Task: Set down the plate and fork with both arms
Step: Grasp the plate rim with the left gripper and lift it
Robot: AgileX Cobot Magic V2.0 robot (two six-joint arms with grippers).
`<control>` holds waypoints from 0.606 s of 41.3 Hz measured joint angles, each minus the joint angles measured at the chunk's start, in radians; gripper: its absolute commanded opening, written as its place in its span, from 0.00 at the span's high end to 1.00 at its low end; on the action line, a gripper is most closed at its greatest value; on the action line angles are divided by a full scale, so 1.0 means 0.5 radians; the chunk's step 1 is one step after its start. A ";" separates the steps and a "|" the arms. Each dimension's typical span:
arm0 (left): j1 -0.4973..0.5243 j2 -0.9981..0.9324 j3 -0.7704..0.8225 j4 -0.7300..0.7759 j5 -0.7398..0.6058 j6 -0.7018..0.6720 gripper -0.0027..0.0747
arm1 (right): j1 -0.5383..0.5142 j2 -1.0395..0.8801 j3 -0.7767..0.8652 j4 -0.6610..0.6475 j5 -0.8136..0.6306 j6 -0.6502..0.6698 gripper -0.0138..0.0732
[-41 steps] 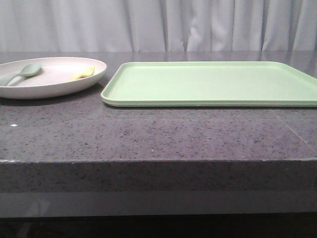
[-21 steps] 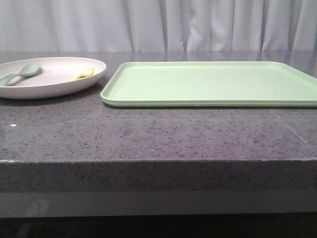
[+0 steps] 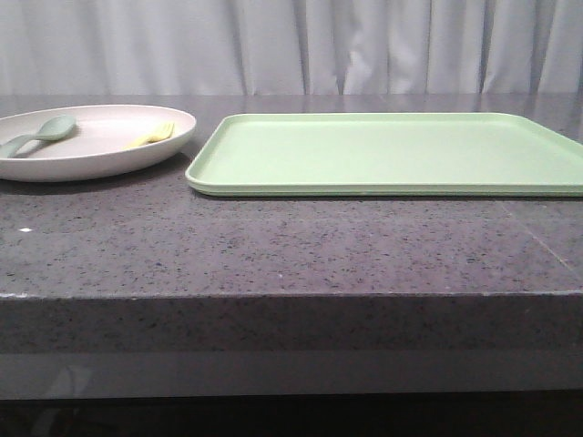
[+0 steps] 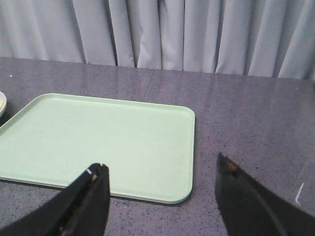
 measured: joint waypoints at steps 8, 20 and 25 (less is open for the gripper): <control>0.000 0.000 0.000 -0.027 0.013 0.000 0.99 | 0.000 0.000 0.000 0.000 0.000 0.000 0.28; -0.001 0.000 0.000 -0.083 0.025 0.005 0.99 | 0.000 0.000 0.000 0.000 0.000 0.000 0.28; -0.005 0.000 0.000 -0.148 0.025 0.014 0.99 | 0.000 0.000 0.000 0.000 0.000 0.000 0.28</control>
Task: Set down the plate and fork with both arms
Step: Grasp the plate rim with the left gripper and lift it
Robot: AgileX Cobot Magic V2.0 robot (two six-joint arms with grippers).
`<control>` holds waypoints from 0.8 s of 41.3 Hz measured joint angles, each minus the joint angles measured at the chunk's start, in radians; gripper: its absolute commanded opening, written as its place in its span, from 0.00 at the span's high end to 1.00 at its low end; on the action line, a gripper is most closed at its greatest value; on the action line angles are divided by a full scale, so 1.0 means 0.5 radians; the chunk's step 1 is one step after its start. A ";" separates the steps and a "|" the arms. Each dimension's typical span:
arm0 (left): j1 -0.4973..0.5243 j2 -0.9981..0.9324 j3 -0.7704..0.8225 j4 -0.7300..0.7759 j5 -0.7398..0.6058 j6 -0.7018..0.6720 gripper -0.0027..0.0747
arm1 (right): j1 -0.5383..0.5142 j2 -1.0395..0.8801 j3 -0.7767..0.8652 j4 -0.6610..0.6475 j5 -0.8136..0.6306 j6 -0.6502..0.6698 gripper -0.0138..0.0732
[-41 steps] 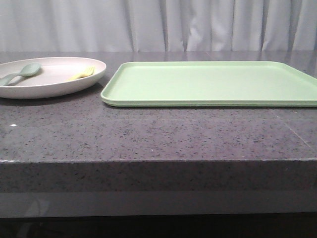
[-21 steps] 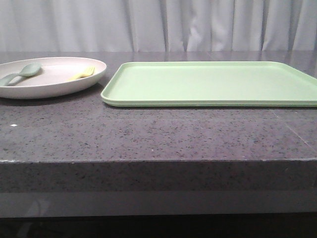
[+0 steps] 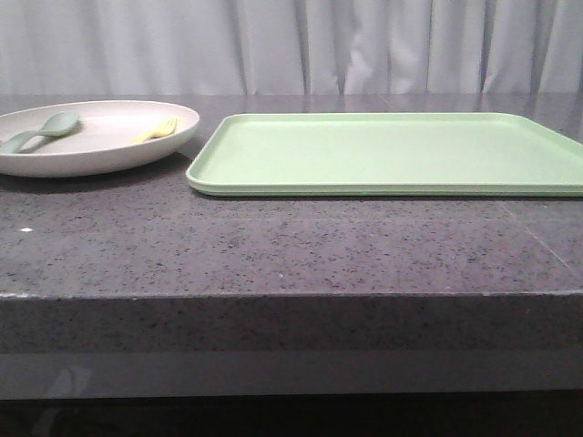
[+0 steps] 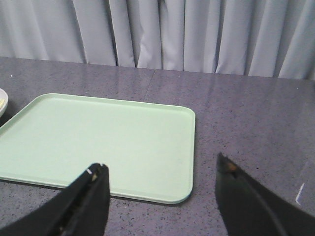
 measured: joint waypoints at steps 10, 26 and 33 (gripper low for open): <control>-0.134 -0.078 -0.040 -0.012 -0.071 -0.098 0.99 | 0.000 0.000 0.000 0.000 0.000 0.000 0.28; -0.701 -0.087 -0.437 0.469 -0.143 -0.859 0.99 | 0.000 0.000 0.000 0.000 0.000 0.000 0.28; -1.001 -0.071 -0.534 0.671 -0.232 -1.208 0.99 | 0.000 0.000 0.000 0.000 0.000 0.000 0.28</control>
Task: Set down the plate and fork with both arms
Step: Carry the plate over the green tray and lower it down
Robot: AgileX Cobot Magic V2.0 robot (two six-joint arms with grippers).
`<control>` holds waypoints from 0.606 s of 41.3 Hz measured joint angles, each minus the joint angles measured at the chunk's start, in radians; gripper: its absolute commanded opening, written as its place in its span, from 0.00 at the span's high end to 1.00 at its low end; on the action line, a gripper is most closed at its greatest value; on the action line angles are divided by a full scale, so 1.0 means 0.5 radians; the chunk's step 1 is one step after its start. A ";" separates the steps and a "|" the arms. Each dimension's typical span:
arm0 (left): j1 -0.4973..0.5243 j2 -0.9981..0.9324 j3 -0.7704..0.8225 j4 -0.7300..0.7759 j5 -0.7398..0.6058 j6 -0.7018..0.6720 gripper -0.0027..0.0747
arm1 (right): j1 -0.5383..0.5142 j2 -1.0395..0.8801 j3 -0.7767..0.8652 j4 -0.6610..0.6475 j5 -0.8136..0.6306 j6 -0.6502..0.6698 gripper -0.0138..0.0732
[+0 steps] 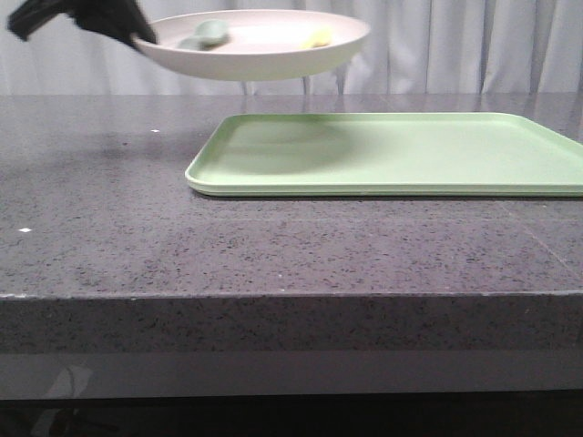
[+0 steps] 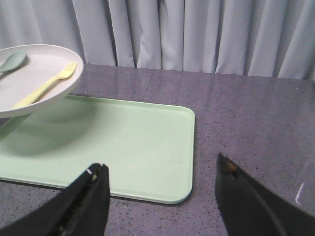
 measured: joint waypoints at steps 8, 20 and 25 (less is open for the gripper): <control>-0.271 0.098 -0.007 0.123 -0.154 -0.308 0.99 | 0.000 0.000 0.000 0.000 0.000 0.000 0.28; -0.541 0.244 -0.007 0.550 -0.288 -0.913 0.99 | 0.000 0.000 0.000 0.000 0.000 0.000 0.28; -0.569 0.294 -0.007 0.593 -0.319 -1.014 0.99 | 0.000 0.000 0.000 0.000 0.000 0.000 0.28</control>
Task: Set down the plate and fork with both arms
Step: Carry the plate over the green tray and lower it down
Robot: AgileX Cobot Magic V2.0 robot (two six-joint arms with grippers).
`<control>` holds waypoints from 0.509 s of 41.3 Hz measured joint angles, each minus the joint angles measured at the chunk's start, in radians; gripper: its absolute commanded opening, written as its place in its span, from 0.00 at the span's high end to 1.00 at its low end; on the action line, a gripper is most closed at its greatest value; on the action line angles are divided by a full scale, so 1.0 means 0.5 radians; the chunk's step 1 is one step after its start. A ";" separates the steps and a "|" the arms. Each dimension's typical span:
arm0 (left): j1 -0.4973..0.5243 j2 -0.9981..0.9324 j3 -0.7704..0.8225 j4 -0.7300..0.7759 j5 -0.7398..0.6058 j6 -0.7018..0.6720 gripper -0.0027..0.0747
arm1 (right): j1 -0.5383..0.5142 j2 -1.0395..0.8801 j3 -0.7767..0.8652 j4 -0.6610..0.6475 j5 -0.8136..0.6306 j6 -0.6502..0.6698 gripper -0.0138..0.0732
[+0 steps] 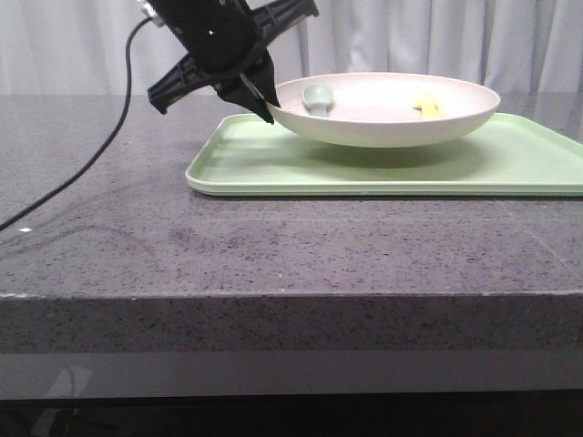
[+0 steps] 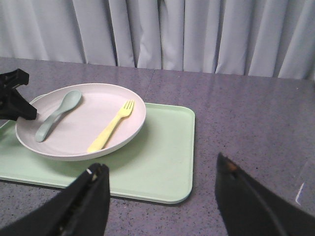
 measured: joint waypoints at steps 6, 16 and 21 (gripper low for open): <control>-0.009 0.039 0.000 0.012 -0.025 -0.028 0.99 | 0.000 0.000 0.000 0.000 0.000 0.000 0.28; -0.009 0.094 0.000 0.024 0.004 -0.043 0.88 | 0.000 0.000 0.000 0.000 0.000 0.000 0.28; -0.009 0.094 -0.004 0.029 0.000 -0.048 0.69 | 0.000 0.000 0.000 0.000 0.000 0.000 0.28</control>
